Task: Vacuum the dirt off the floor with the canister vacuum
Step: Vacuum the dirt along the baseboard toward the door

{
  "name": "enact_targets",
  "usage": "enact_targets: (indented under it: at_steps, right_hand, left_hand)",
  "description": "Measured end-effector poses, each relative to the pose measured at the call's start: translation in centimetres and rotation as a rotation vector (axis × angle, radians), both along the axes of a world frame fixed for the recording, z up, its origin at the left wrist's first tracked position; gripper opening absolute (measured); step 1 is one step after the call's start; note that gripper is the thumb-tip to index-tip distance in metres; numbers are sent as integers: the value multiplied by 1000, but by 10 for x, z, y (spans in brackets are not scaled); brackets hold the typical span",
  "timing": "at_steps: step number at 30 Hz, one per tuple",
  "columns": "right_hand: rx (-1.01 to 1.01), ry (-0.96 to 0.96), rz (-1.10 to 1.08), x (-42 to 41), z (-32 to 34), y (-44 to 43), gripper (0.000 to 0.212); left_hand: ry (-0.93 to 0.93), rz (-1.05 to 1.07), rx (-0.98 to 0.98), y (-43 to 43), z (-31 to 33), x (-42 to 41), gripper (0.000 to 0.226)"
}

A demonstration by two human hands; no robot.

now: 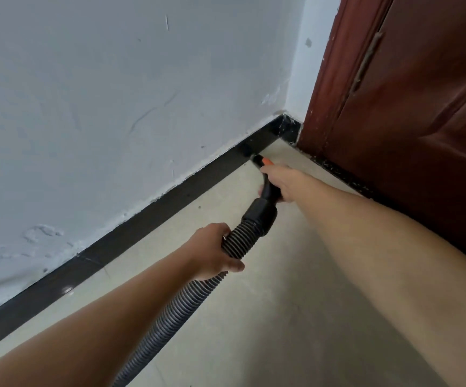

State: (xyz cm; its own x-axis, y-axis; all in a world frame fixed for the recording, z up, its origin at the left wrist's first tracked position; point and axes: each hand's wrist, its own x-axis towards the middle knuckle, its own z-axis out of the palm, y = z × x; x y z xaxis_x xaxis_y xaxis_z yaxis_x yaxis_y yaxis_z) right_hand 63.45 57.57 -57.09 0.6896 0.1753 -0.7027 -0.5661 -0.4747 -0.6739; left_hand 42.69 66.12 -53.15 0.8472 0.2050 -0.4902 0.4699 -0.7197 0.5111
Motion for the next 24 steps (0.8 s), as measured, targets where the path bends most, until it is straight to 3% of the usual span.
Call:
enact_targets:
  at_steps: [7,17,24]
  right_hand:
    - [-13,116,216,-59,-9,20,32]
    - [-62,207,508,-184,-9,58,32]
    - [-12,374,475,-260,-13,25,36]
  left_hand:
    - [200,98,-77,-18,9,-70,46]
    - [281,343,-66,-41,26,-191,37]
    - [366,417,-4,-70,42,-267,31]
